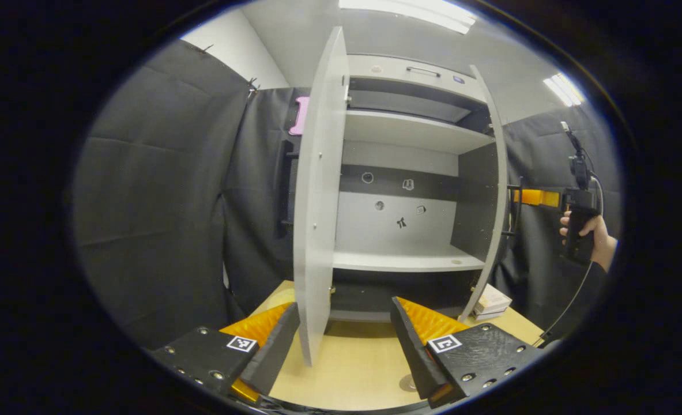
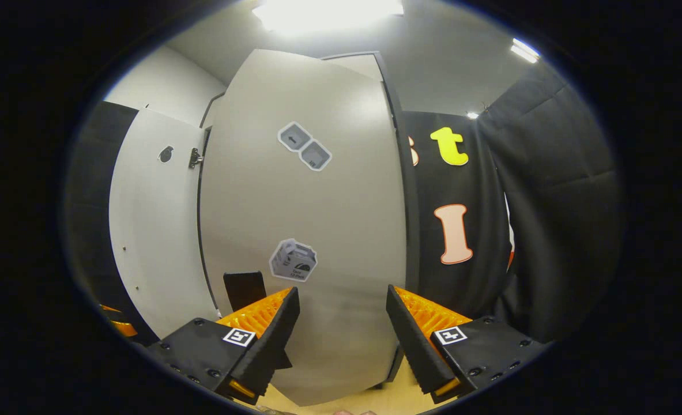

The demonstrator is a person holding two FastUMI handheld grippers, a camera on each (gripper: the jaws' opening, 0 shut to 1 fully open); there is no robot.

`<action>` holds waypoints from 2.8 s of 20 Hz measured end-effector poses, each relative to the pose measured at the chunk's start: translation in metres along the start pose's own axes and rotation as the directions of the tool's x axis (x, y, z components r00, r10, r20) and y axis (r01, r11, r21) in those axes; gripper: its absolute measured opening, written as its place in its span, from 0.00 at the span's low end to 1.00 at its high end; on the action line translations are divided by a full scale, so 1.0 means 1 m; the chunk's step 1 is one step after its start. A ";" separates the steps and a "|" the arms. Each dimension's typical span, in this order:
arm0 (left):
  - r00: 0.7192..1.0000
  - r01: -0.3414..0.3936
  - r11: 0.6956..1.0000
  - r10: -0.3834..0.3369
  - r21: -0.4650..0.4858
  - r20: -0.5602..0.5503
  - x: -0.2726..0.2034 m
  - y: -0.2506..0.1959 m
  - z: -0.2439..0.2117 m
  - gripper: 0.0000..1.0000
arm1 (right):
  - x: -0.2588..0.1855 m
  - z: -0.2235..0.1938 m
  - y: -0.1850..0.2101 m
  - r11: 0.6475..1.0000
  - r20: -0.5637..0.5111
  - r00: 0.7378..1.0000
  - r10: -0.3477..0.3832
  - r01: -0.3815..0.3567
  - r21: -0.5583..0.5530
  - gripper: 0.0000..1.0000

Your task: Grasp the bottle in the cabinet with the left hand and place it on the coaster, then close the right door with the right hand and the left door with the left hand.

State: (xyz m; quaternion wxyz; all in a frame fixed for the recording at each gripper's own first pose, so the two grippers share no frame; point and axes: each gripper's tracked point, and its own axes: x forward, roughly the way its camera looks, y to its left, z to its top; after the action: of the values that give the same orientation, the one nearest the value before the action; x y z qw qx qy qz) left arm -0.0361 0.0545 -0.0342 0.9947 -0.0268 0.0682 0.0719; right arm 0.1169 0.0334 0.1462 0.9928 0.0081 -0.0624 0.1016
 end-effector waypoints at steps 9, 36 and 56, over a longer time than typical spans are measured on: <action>0.990 -0.140 0.989 0.140 -0.049 -0.009 -0.008 0.081 -0.011 0.94 | -0.002 -0.026 -0.012 0.992 -0.034 0.996 -0.077 0.080 0.097 0.97; 0.979 0.153 0.988 -0.156 0.028 0.129 0.157 0.163 0.108 0.94 | -0.116 -0.058 -0.093 0.893 -0.102 0.900 -0.424 0.434 0.116 0.98; 0.969 0.186 0.975 -0.202 0.118 0.140 0.153 0.135 0.127 0.91 | -0.102 -0.077 -0.065 0.921 -0.129 0.929 -0.346 0.363 0.140 0.98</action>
State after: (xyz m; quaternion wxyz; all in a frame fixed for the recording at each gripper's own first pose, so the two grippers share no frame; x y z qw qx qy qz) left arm 0.1106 0.2174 0.0647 0.9993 0.0240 -0.0066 -0.0278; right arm 0.0399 -0.0482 0.0563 0.9927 0.0946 -0.0006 -0.0748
